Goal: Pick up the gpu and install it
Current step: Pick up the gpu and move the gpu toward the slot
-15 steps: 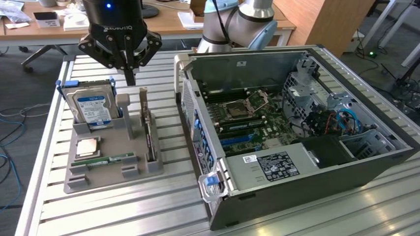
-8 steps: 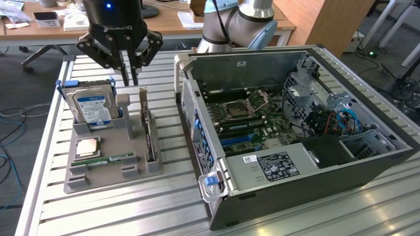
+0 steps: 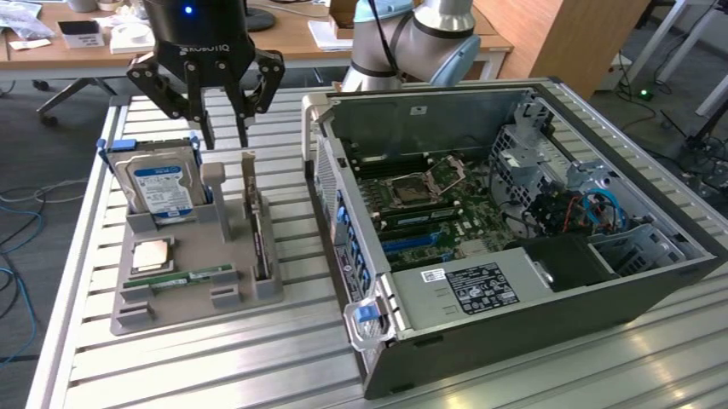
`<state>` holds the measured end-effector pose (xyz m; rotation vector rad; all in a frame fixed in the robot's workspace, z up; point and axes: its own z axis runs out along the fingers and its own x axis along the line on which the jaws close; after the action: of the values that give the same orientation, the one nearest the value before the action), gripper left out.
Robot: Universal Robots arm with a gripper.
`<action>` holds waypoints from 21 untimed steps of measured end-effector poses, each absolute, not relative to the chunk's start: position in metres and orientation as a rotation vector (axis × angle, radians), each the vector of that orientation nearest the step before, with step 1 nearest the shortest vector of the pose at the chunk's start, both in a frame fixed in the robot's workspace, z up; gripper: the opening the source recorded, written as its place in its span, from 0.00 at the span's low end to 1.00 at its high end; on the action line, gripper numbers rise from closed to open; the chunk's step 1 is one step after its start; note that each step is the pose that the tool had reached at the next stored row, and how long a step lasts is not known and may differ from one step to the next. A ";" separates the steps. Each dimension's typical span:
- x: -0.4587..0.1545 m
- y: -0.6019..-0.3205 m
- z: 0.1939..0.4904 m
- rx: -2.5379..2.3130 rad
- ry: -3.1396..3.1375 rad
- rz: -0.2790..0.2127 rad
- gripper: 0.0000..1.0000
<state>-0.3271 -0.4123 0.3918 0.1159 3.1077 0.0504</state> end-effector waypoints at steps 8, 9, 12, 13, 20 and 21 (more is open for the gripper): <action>-0.327 -0.412 0.392 0.116 3.108 0.050 0.42; -0.327 -0.412 0.392 0.116 3.108 0.050 0.42; -0.327 -0.412 0.392 0.116 3.108 0.050 0.42; -0.327 -0.412 0.392 0.116 3.108 0.050 0.42; -0.327 -0.412 0.383 0.116 3.108 0.051 0.42; -0.327 -0.412 0.381 0.116 3.108 0.050 0.42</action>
<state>-0.3271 -0.4123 0.3808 0.1159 3.1077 0.0505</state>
